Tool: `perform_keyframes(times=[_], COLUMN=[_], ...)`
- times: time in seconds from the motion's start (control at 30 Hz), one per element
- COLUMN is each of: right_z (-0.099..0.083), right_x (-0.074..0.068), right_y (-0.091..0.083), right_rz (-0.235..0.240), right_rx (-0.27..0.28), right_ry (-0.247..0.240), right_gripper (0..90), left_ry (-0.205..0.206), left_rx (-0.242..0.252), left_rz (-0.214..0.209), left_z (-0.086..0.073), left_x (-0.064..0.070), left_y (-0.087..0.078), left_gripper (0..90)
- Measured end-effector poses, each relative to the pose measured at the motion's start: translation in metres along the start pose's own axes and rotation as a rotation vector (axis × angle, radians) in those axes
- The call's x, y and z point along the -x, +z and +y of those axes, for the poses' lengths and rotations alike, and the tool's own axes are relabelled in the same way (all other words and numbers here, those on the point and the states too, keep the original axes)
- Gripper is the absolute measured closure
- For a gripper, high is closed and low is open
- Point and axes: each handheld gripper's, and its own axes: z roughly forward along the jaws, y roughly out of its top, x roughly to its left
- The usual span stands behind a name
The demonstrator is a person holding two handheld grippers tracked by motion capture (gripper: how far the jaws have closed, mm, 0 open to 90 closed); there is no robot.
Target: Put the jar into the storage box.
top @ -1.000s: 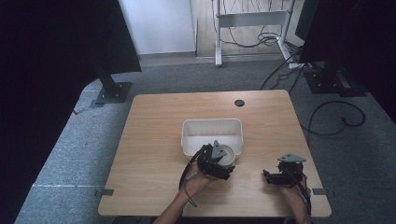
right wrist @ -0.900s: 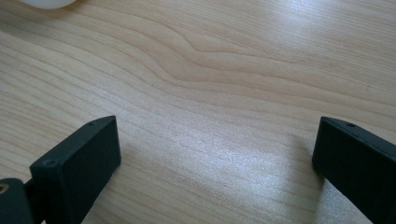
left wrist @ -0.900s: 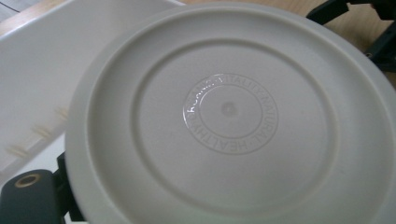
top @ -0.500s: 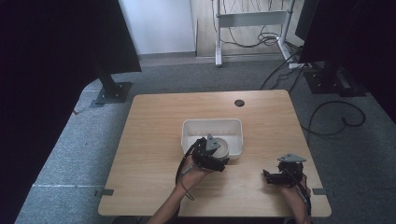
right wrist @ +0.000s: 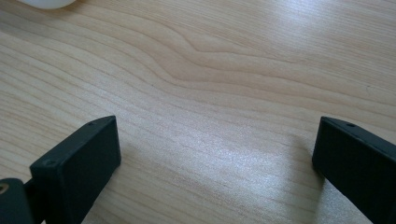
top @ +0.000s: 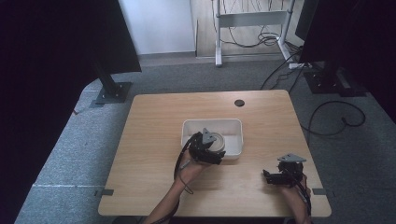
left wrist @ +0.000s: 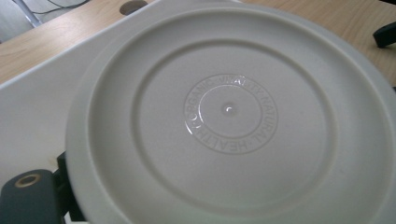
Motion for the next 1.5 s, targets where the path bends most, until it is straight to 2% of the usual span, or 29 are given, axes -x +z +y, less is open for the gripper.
perform_keyframes(times=[0.27, 0.6, 0.93, 1.23, 1.43, 1.5], right_z=[0.0, 0.0, 0.0, 0.0, 0.0, 0.0], right_x=[0.0, 0.0, 0.0, 0.0, 0.0, 0.0], right_y=[0.0, 0.0, 0.0, 0.0, 0.0, 0.0], right_rz=[0.001, 0.001, 0.001, 0.001, 0.001, 0.001], right_rx=[0.0, 0.0, 0.0, 0.0, 0.0, 0.0], right_ry=[0.0, 0.0, 0.0, 0.0, 0.0, 0.0], right_gripper=[0.7, 0.7, 0.7, 0.7, 0.7, 0.7], left_ry=[-0.004, -0.04, -0.062, -0.07, -0.066, -0.08], left_rx=[-0.005, -0.012, -0.019, -0.029, -0.054, -0.05], left_rz=[0.028, 0.058, 0.084, 0.087, 0.085, 0.082], left_z=[0.002, -0.001, -0.007, -0.013, -0.016, -0.016], left_x=[-0.009, -0.019, -0.017, -0.014, -0.012, -0.013], left_y=[0.006, 0.018, 0.031, 0.043, 0.052, 0.053], left_gripper=[10.2, 10.2, 10.2, 10.2, 10.2, 10.2])
